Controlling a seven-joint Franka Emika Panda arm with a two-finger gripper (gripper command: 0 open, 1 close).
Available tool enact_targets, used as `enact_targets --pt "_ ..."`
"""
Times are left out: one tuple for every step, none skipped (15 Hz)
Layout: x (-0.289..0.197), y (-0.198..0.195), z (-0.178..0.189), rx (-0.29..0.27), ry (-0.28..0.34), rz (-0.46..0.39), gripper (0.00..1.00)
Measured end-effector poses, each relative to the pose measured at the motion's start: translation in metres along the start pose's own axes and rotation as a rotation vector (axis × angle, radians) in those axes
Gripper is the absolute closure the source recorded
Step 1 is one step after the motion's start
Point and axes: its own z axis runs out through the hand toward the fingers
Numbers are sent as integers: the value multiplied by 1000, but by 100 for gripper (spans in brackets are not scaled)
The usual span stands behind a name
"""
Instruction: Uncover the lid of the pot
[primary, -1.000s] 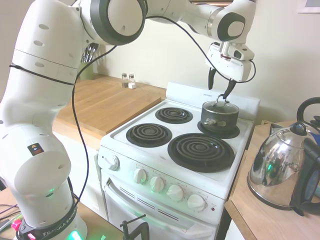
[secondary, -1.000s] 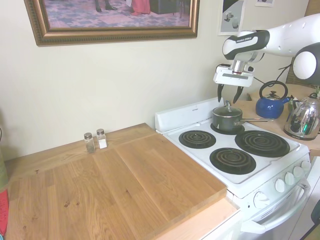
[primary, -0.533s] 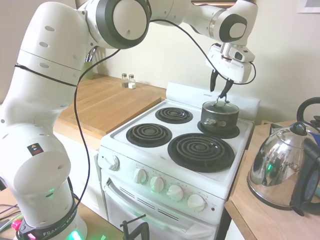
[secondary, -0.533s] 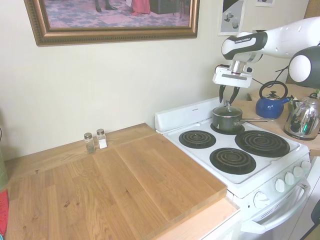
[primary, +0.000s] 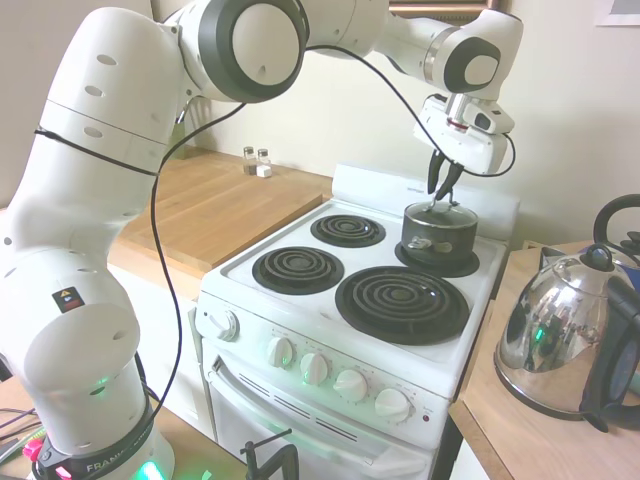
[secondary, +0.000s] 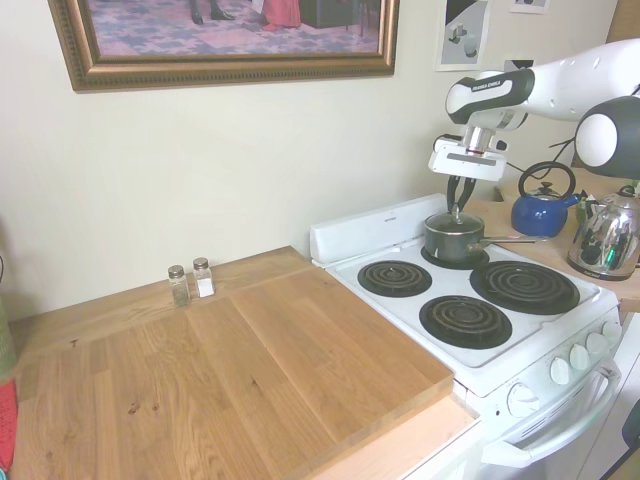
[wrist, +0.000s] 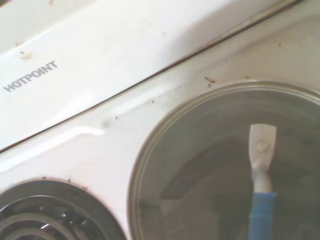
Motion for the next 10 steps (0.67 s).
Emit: enact_targets --pt "2 0 0 -1 2 -3 100" --pt "3 0 1 -2 3 -4 100" --pt "3 -1 1 -1 3 -5 100" --pt "3 -1 1 -2 4 -7 100" --pt "3 -1 1 -2 5 -8 100" --pt "3 -1 1 -4 6 -10 100" --pt "3 -1 1 -7 13 -12 100" --pt "2 -3 0 -10 22 -17 100" --pt "-1 -5 -1 -13 36 -25 100" --pt "-5 -7 -4 -9 54 -32 100"
